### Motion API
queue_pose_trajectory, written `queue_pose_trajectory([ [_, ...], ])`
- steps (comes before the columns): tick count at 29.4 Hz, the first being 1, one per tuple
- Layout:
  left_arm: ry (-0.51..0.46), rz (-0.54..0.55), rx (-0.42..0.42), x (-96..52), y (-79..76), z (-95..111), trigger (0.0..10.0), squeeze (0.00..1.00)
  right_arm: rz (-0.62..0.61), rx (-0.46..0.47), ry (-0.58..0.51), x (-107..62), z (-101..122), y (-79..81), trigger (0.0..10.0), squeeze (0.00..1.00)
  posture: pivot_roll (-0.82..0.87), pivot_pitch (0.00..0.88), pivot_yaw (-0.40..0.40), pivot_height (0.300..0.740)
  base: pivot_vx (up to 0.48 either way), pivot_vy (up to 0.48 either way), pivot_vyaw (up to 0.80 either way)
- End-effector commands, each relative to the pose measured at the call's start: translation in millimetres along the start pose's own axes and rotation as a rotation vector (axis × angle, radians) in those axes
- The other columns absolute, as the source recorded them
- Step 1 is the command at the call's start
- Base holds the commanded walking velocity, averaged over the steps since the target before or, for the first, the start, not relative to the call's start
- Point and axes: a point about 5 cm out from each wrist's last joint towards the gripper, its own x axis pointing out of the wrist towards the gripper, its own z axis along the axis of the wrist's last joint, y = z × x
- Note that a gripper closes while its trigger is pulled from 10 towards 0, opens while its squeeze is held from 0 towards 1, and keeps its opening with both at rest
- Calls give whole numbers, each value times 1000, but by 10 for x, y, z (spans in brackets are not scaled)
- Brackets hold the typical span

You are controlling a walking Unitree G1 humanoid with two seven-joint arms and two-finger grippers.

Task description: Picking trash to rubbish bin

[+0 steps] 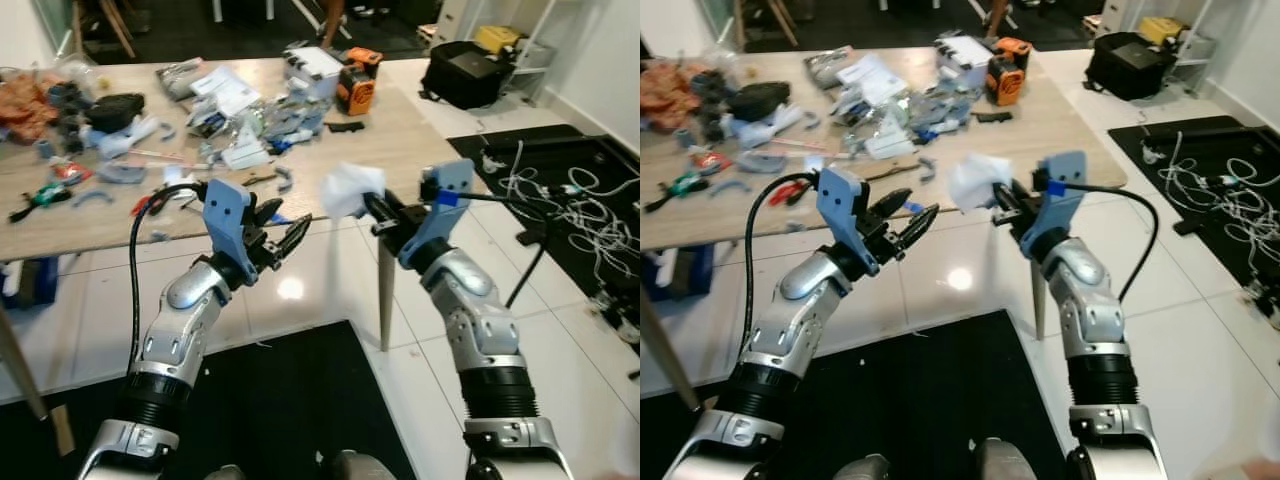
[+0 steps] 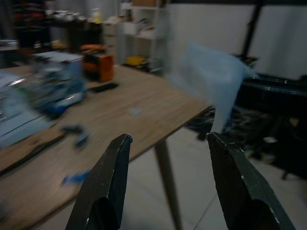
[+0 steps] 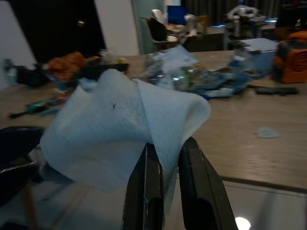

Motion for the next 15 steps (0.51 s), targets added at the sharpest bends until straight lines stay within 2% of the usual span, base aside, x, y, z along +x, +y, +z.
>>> queue_pose_trajectory([
  [1,1,-12,0,4,-12,-5,10000,0,1,4,13,-4,-13,-12,10000,0,-66,0,-15,740,0,0,0],
  [2,1,-13,0,4,-13,-5,10000,0,2,3,24,-1,-22,-13,10000,0,-66,0,-15,740,0,0,0],
  [15,2,-30,2,5,-27,-5,10000,0,-3,18,43,1,-51,-20,10000,0,-76,0,-13,740,0,0,-781],
])
